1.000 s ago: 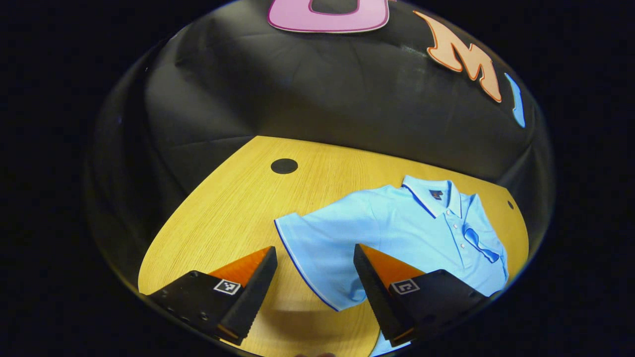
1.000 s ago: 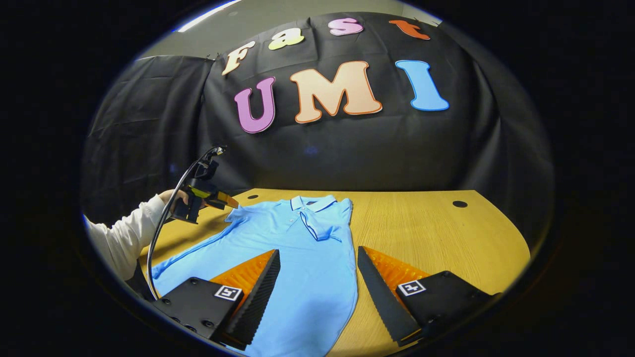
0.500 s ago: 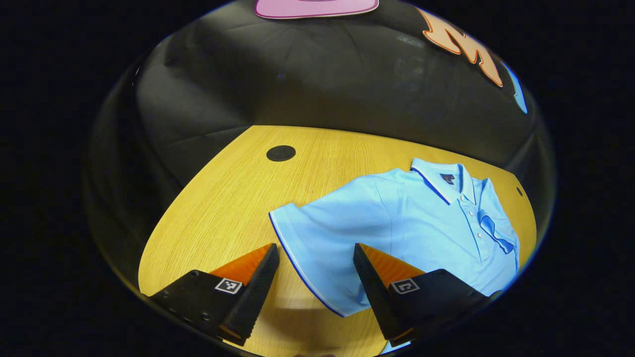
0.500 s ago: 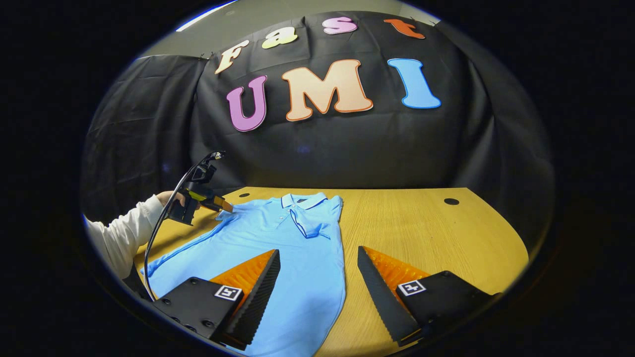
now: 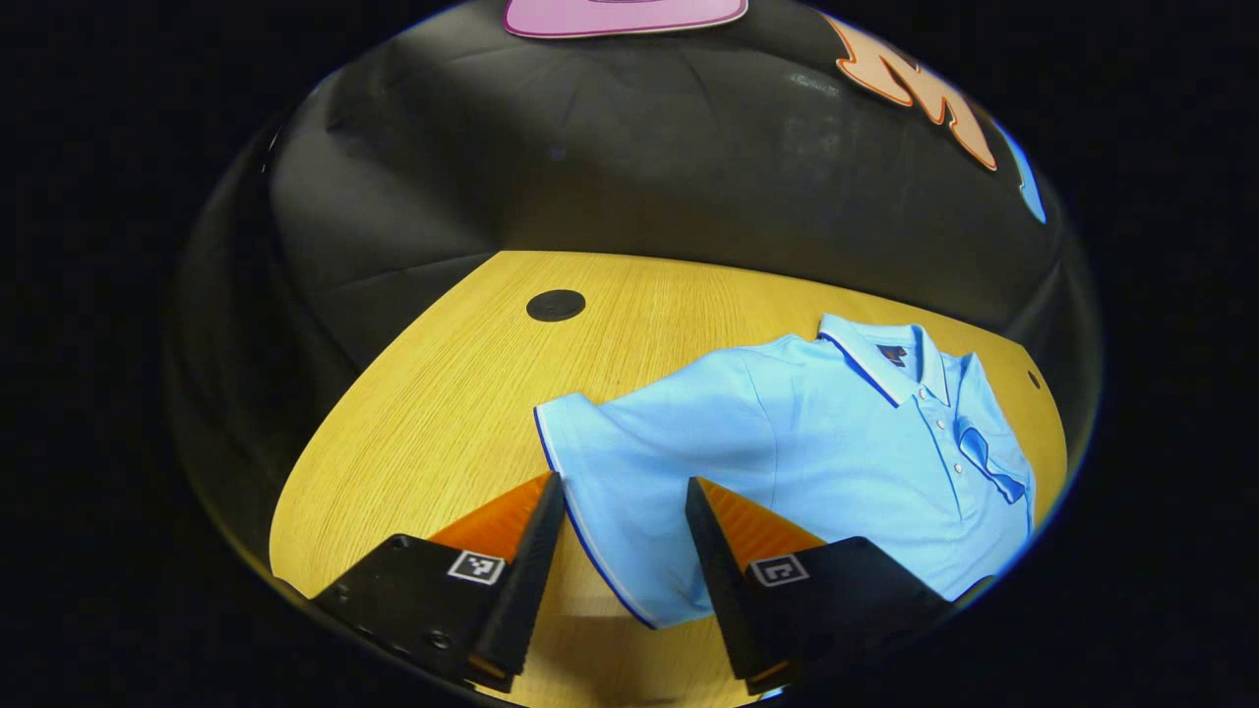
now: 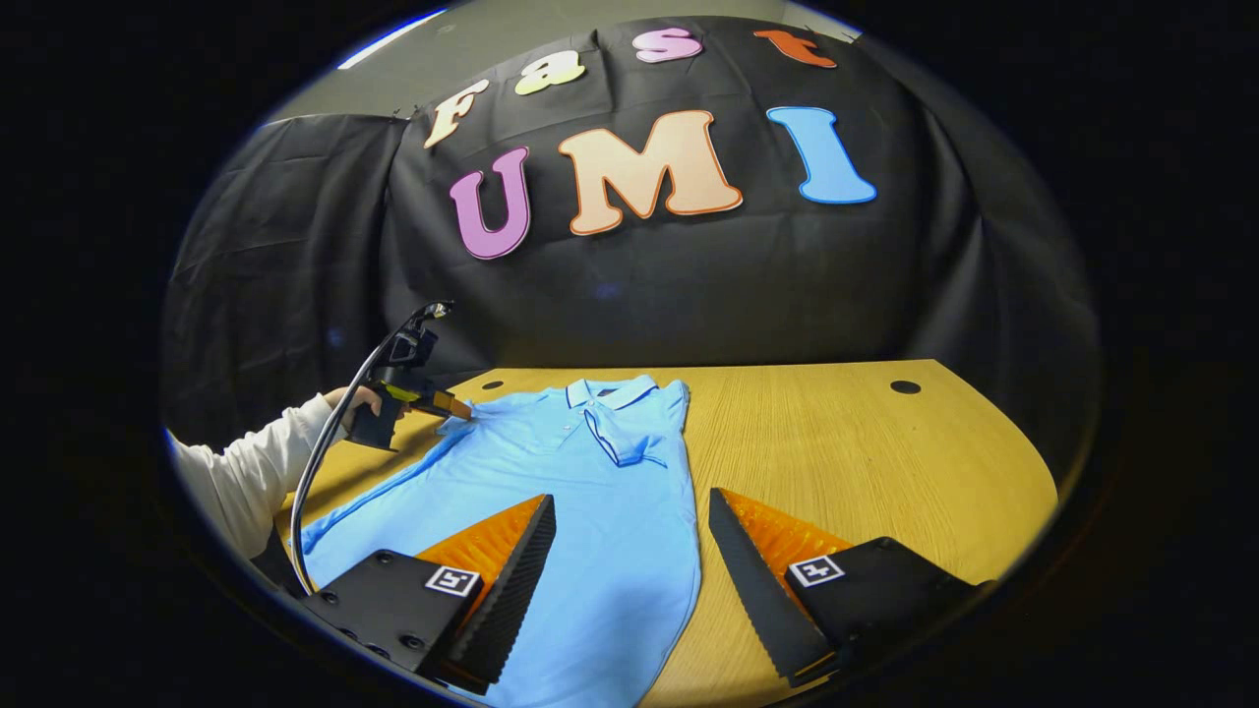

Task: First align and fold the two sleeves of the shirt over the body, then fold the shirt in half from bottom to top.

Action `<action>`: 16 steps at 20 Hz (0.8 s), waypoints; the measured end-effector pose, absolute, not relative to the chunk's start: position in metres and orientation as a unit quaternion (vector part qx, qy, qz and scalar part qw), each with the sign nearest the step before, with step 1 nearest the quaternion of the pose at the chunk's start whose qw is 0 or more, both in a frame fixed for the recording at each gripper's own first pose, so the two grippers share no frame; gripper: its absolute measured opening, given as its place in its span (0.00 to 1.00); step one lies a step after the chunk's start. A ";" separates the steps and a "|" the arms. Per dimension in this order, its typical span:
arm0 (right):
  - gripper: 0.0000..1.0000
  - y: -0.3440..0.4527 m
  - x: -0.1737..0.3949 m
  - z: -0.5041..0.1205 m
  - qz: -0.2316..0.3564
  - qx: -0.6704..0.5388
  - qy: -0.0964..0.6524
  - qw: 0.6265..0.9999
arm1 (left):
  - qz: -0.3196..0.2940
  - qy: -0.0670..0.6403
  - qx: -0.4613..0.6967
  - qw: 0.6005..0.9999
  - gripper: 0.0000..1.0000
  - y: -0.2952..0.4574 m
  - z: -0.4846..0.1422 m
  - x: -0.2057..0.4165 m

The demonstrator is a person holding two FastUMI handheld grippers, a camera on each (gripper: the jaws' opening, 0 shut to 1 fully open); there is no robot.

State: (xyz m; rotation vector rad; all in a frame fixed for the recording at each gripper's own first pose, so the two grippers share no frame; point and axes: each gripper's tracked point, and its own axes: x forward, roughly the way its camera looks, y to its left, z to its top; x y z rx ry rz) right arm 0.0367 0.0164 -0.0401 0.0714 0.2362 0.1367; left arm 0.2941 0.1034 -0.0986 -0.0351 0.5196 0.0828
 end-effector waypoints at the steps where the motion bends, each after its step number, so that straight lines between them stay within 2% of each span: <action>1: 0.98 0.016 0.036 -0.041 0.068 0.035 0.119 0.990 | 0.035 0.252 -0.020 0.967 0.67 0.101 -0.099 0.297; 2: 0.98 0.016 0.037 -0.042 0.069 0.035 0.121 0.990 | 0.030 0.250 -0.022 0.967 0.57 0.098 -0.098 0.296; 3: 0.98 0.016 0.037 -0.043 0.070 0.036 0.123 0.989 | 0.026 0.247 -0.027 0.968 0.43 0.095 -0.096 0.297; 4: 0.98 0.015 0.037 -0.045 0.070 0.038 0.125 0.989 | 0.017 0.244 -0.036 0.969 0.35 0.091 -0.095 0.298; 5: 0.98 0.015 0.037 -0.046 0.071 0.039 0.126 0.989 | 0.015 0.239 -0.043 0.970 0.16 0.089 -0.095 0.298; 6: 0.98 0.014 0.037 -0.046 0.070 0.039 0.127 0.989 | 0.009 0.237 -0.047 0.970 0.07 0.088 -0.094 0.298; 10: 0.98 0.012 0.036 -0.043 0.069 0.045 0.124 0.989 | 0.005 0.234 -0.047 0.971 0.00 0.090 -0.093 0.298; 16: 0.98 0.009 0.036 -0.046 0.067 0.043 0.127 0.989 | 0.007 0.247 -0.020 0.969 0.00 0.068 -0.080 0.298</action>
